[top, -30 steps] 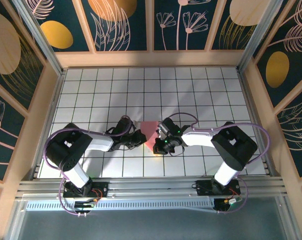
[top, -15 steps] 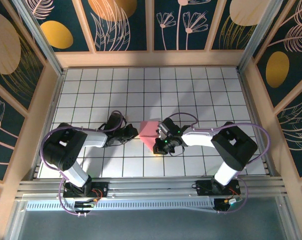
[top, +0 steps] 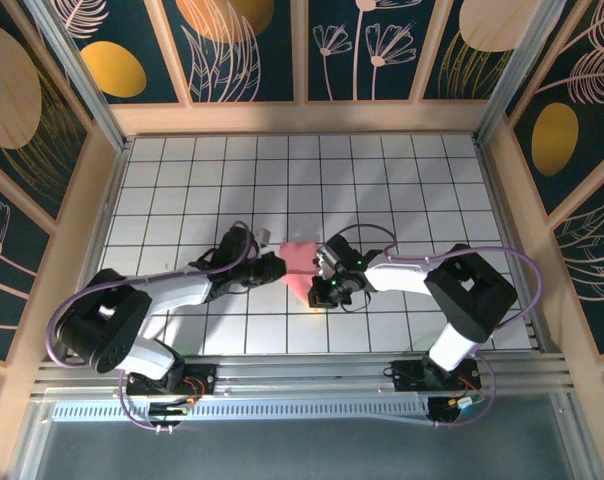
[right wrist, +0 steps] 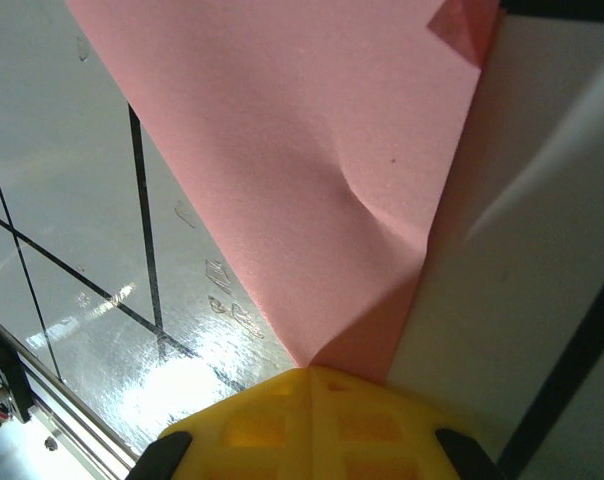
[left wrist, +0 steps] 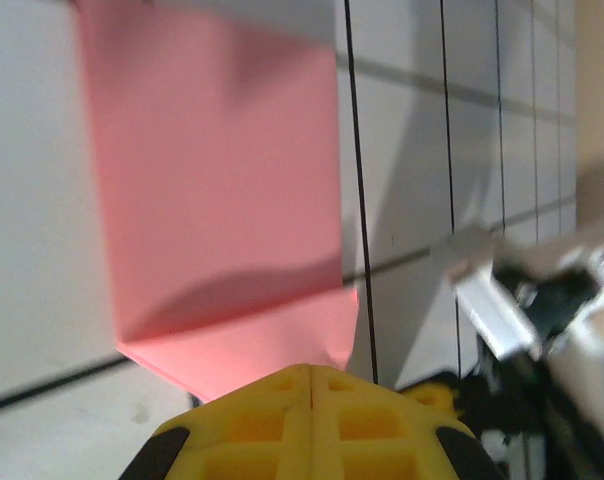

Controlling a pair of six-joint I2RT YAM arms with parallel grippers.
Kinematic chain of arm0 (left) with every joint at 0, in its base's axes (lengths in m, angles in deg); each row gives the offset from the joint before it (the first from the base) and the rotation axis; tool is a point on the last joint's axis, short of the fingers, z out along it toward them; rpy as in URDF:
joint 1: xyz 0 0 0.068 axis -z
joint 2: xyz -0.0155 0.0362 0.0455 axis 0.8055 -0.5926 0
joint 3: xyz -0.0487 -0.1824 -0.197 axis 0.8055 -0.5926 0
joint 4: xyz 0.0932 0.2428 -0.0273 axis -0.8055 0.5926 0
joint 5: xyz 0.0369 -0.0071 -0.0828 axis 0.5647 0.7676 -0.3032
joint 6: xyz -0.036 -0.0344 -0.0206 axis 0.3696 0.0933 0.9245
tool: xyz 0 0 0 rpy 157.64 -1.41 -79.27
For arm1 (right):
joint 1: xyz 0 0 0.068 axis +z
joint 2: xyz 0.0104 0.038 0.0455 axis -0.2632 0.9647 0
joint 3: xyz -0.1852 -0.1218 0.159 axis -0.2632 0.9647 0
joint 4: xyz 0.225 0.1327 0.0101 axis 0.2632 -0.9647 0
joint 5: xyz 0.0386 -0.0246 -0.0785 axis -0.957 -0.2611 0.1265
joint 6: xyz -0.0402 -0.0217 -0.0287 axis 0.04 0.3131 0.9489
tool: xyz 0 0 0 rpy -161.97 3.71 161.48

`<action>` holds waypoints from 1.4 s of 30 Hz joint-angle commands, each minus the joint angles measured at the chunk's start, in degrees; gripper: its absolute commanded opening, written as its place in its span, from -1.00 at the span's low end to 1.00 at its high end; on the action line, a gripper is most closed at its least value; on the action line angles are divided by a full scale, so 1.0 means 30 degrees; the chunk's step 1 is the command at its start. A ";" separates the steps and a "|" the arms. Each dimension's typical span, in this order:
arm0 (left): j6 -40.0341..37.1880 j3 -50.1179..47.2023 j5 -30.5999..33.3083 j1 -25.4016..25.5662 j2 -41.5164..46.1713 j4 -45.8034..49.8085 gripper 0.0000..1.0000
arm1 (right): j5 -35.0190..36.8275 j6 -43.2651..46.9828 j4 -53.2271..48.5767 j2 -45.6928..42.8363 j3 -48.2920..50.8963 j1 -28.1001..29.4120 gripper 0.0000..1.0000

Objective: Fold a paper plane with a square sheet of paper (fold left side to right side)
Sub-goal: Third fold the triangle at the center of the table.

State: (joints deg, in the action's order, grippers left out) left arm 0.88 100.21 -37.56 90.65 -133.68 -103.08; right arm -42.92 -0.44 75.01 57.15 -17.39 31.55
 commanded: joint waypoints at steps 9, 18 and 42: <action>0.0550 0.1340 -0.0566 0.0867 -0.3003 -0.1049 -0.93 | 0.2243 0.0548 -0.2703 0.0741 0.0554 -0.0280 -1.00; 0.1101 0.1129 -0.0030 0.0881 -0.4043 0.0171 -0.94 | 0.1569 0.0431 -0.2537 0.0601 0.0174 -0.0280 -1.00; 0.1395 0.0544 0.0684 0.0882 -0.3929 0.0720 -1.00 | -0.0415 -0.1912 0.1644 0.1111 -0.2210 -0.0016 -1.00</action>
State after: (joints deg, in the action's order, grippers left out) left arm 4.69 103.36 -37.54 93.32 -145.05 -104.76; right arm -44.39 -4.59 77.58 58.83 -22.55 31.24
